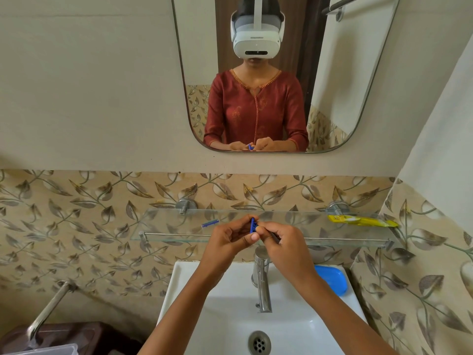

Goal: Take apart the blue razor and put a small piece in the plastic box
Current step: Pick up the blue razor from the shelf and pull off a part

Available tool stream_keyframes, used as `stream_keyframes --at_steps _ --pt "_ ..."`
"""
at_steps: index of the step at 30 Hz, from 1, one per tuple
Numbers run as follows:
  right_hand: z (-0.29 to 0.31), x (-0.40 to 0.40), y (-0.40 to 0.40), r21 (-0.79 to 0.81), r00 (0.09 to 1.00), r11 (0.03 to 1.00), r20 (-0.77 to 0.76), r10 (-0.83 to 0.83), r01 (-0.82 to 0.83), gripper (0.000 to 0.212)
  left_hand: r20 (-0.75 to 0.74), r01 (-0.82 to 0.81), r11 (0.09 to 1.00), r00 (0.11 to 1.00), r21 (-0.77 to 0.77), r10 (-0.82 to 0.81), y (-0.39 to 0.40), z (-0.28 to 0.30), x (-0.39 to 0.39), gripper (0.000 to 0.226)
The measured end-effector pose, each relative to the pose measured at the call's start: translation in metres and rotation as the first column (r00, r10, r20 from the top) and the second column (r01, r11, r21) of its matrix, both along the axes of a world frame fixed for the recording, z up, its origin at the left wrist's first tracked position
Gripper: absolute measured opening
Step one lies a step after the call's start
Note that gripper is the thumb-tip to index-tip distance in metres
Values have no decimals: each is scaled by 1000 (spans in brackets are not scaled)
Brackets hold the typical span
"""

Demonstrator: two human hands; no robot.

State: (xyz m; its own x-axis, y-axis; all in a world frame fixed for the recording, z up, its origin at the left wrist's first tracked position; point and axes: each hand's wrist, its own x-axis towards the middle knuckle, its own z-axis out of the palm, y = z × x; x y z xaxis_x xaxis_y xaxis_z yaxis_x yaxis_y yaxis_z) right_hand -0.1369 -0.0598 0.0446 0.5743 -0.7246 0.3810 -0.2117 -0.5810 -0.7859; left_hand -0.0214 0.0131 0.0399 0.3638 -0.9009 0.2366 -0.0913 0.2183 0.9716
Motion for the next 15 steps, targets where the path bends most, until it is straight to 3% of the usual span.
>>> stream_keyframes --at_steps 9,15 --pt "5 4 6 87 999 996 35 -4 1 19 -38 -16 1000 999 -9 15 1 -1 5 36" --pt "5 3 8 228 986 973 165 -16 -23 15 -81 -52 997 996 -61 47 2 4 14 34"
